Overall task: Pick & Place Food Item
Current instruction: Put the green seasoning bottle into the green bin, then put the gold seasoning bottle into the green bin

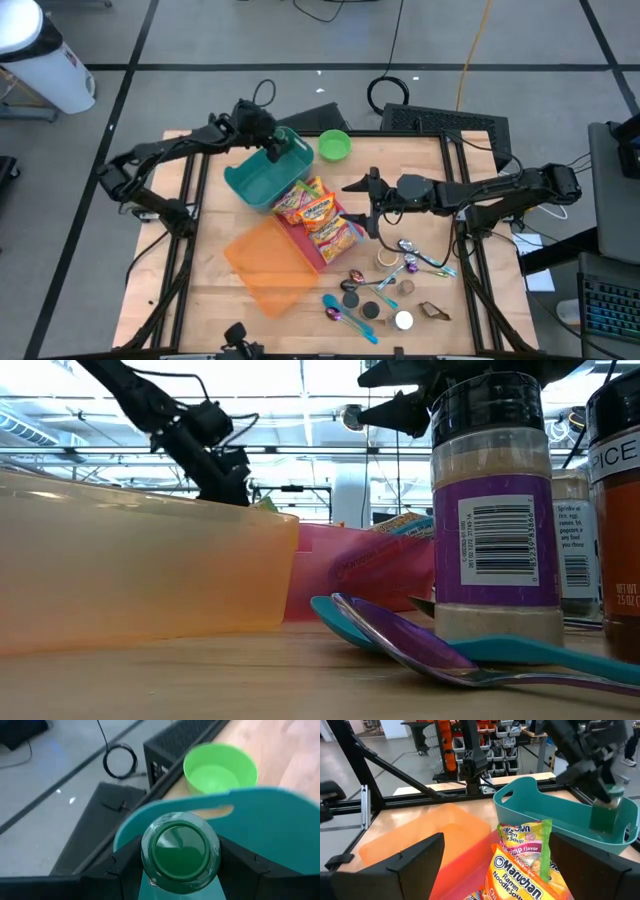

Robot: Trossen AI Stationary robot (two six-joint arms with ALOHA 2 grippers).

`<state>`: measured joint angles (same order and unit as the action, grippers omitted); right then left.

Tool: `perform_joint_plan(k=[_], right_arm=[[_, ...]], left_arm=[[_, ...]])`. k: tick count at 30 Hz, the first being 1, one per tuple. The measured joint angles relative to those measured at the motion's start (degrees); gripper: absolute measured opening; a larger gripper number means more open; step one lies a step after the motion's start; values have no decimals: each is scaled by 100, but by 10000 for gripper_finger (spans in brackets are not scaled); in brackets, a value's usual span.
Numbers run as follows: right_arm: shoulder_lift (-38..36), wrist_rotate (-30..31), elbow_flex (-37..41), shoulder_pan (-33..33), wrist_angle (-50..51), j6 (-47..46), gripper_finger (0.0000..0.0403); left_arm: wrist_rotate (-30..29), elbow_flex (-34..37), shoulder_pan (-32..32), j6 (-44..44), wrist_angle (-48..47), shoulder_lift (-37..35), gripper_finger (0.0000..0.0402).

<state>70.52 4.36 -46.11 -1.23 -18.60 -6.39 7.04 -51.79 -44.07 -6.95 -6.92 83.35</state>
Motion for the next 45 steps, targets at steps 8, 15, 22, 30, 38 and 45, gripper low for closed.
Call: perform_joint_plan(k=[8, 15, 22, 30, 38, 45], right_arm=[[0, 2, 0, 0, -34, 0, 354], [0, 2, 0, 0, -34, 0, 350], [0, -2, 0, 0, 33, 0, 350], [0, -508, 0, 4, 267, -623, 350], [-86, -2267, -2, -139, 274, -868, 350], [-177, -1191, 4, -1108, 1752, -626, 349]], left_arm=[[-390, 7, 10, -1, 129, 643, 206], [-415, -11, 60, 108, 250, 783, 206], [-500, -3, 193, 126, 230, 761, 270], [-717, -4, 387, 143, 139, 600, 363], [-717, -15, 482, 176, 81, -530, 297], [-517, -17, 557, 535, -245, -1565, 285]])
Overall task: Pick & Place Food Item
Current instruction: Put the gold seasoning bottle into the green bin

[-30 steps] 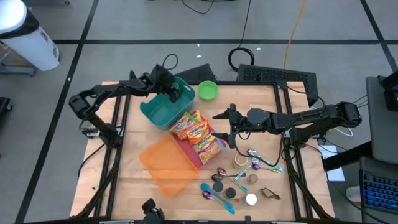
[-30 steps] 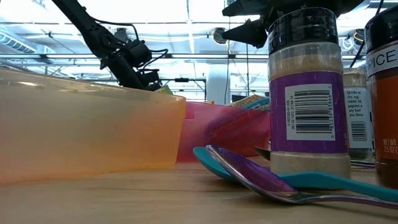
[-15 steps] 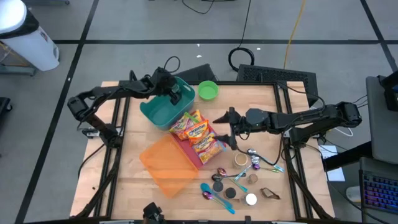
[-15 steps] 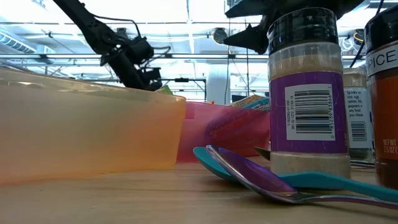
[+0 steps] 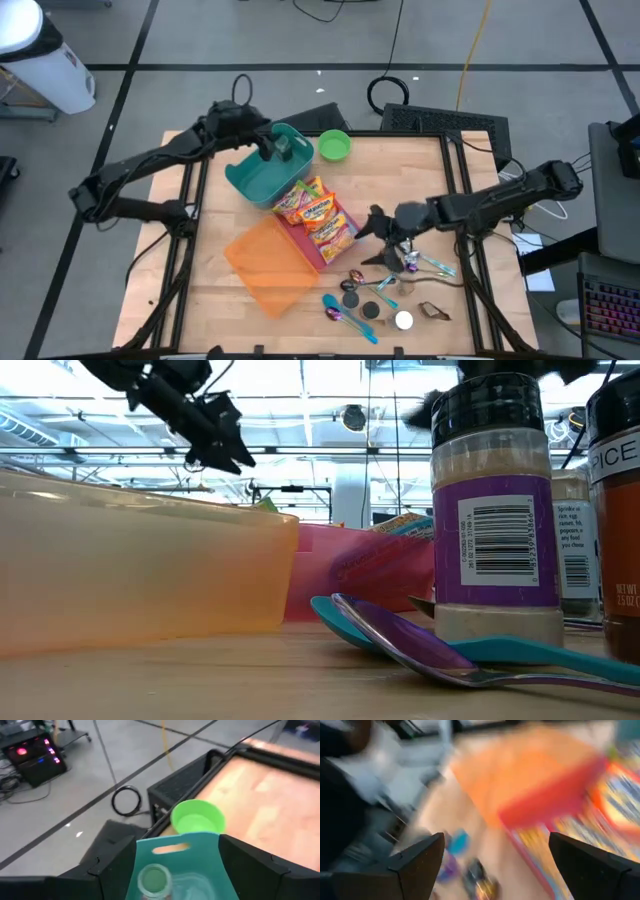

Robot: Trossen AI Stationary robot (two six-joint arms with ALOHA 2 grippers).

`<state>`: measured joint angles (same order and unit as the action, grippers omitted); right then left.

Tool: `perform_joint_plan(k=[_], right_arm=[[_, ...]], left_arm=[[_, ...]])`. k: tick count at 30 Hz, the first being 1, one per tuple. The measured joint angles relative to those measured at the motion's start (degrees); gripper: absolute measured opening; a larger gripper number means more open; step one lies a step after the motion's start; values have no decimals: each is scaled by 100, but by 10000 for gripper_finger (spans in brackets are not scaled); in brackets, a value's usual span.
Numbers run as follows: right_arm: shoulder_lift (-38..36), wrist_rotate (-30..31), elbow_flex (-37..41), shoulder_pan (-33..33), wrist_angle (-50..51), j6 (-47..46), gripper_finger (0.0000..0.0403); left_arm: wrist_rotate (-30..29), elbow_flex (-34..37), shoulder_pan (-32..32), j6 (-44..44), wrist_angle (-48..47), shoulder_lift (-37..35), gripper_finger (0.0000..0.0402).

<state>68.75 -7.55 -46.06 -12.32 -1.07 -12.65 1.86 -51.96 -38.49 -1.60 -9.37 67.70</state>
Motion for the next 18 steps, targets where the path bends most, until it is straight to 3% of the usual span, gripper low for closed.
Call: perform_joint_plan(k=[5, 11, 14, 18], right_arm=[[-605, 1499, -7, -772, 1776, -750, 349], [-1315, 2854, 18, -1828, 4052, -2924, 349], [-1409, 3162, 315, -2335, 4285, -3699, 349], [-1257, 3143, 955, -2682, 3685, -4020, 349]], left_arm=[[127, 0, 118, 30, -103, -267, 284], [114, 0, 247, 104, -170, -280, 285], [114, 0, 316, 208, -165, -280, 285], [110, 0, 379, 216, -159, -280, 285]])
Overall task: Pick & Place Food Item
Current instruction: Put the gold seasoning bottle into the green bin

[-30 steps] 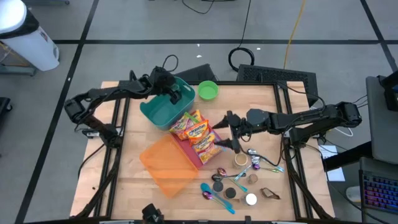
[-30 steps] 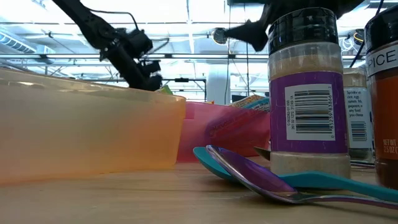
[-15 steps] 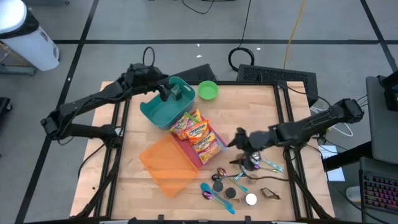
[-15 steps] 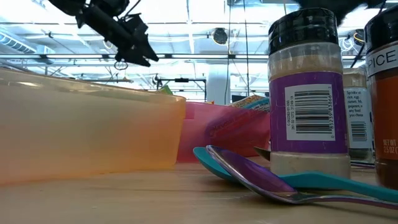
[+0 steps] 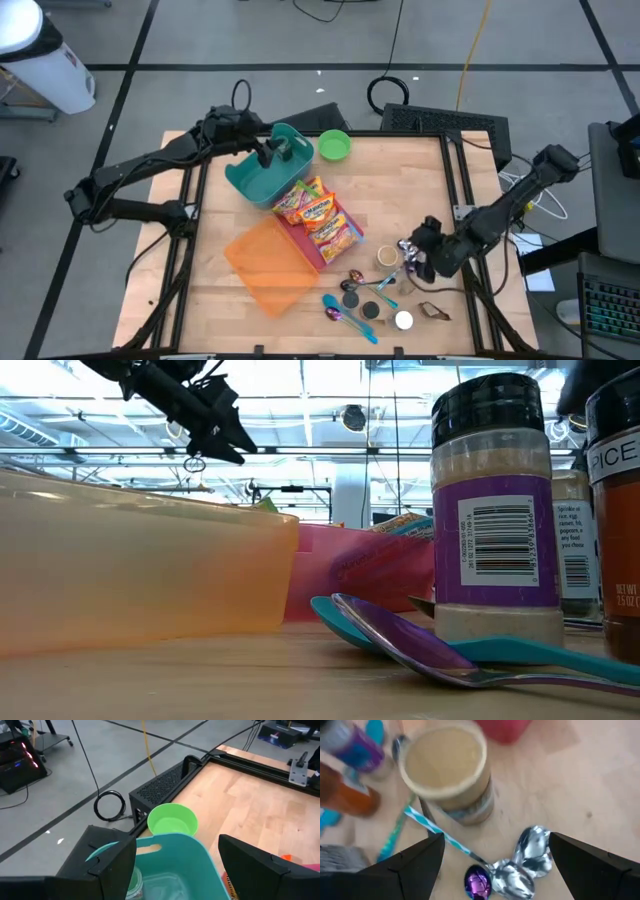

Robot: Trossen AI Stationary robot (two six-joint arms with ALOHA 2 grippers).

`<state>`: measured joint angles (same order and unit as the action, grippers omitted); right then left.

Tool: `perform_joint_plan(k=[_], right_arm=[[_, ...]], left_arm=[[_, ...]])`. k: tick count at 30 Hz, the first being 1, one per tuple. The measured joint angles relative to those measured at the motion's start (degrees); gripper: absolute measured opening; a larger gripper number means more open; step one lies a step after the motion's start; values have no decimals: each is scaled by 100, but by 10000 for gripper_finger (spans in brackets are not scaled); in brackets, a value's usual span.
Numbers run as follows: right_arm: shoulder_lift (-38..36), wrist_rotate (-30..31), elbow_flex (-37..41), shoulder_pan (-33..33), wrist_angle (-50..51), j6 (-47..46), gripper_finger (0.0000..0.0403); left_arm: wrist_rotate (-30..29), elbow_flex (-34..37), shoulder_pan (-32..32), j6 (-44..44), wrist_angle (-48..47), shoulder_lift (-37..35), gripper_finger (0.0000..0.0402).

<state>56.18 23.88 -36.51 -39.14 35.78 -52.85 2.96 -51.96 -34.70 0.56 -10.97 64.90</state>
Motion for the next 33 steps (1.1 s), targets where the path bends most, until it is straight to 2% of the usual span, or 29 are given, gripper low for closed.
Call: perform_joint_plan(k=[5, 10, 13, 21, 25, 29, 33], right_arm=[[422, 9, 716, -49, -975, 159, 349], [849, 33, 1200, -25, -2392, 686, 349], [1110, 55, 1363, -25, -3099, 1084, 349], [1638, 753, 1709, -24, -4777, 1983, 349], [1890, 631, 2047, 115, -5947, 2278, 347], [2079, 342, 2258, 237, -6907, 2500, 323], [2250, 326, 2275, 243, -7360, 2865, 287]], left_arm=[[-1, 0, 7, 0, 33, 0, 285], [-1, 0, 3, 24, 110, 0, 285], [-2, 0, 3, 40, 202, 0, 285], [-2, 0, 3, 302, 397, 0, 285], [-2, 0, 3, 302, 476, 0, 285], [-2, 0, 3, 320, 503, 0, 285], [-2, 0, 3, 326, 510, 0, 285]])
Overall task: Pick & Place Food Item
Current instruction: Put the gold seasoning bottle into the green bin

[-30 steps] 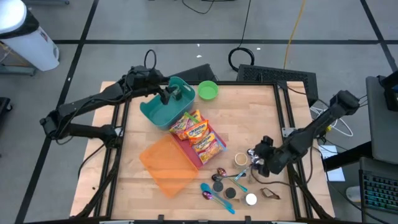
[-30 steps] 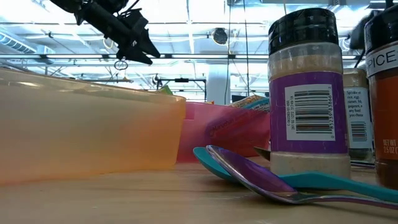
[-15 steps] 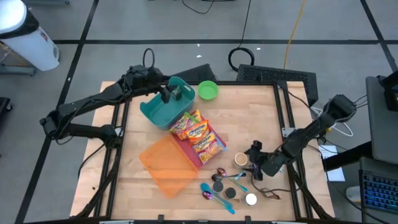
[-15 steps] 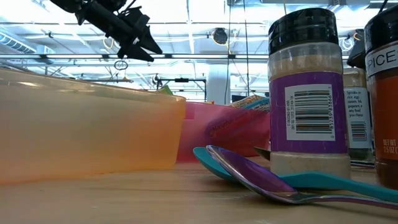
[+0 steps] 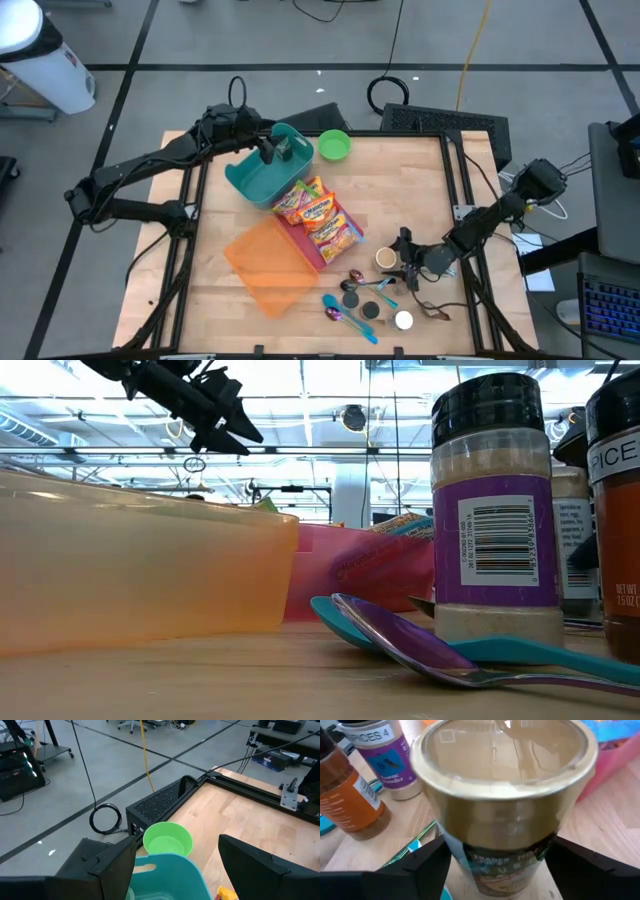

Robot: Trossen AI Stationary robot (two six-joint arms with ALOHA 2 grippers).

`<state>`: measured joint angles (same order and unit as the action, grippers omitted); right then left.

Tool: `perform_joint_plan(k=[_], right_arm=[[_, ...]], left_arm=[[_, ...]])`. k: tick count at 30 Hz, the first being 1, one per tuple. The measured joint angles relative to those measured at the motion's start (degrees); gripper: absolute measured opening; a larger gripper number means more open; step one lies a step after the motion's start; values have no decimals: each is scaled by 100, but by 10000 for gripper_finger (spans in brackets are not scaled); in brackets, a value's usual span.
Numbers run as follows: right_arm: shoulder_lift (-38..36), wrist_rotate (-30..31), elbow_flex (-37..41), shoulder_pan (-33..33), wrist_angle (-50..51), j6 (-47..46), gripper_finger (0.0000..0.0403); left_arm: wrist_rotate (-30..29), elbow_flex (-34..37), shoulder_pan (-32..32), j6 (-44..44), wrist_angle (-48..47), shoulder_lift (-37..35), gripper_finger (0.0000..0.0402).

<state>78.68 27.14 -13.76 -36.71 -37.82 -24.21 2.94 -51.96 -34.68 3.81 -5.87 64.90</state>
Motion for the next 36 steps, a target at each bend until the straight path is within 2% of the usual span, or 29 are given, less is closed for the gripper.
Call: perform_joint_plan(k=[3, 8, 12, 14, 17, 21, 25, 28, 31, 36], right_arm=[[55, -18, 0, 51, -99, 94, 264], [-30, -11, 0, 118, -66, 92, 264], [-472, -14, -131, 118, 7, 165, 264], [-790, -11, -289, 118, 259, 339, 264], [-1247, 74, -689, 151, 1178, 611, 264], [-1572, 301, -1489, 463, 2627, 656, 264], [-1503, -25, -2282, 1075, 3649, 551, 264], [-1238, -457, -2673, 1554, 3700, 820, 264], [-899, -845, -2931, 1916, 3590, 1212, 264], [-324, -936, -3414, 2282, 3590, 1699, 267]], left_arm=[[0, 0, 0, 0, 0, 0, 285], [-1, 0, 0, 410, 4, 0, 285], [143, 0, 0, 747, 9, 0, 285], [428, -1, 3, 875, 13, 0, 285], [614, -168, 154, 1072, -147, 4, 285], [633, -800, 661, 782, -820, 106, 285], [569, -1825, 1331, 345, -1847, 525, 285], [545, -2608, 1764, -49, -2431, 935, 285], [860, -3260, 2119, -427, -2672, 1339, 285], [907, -3937, 2647, -800, -2913, 1947, 285]])
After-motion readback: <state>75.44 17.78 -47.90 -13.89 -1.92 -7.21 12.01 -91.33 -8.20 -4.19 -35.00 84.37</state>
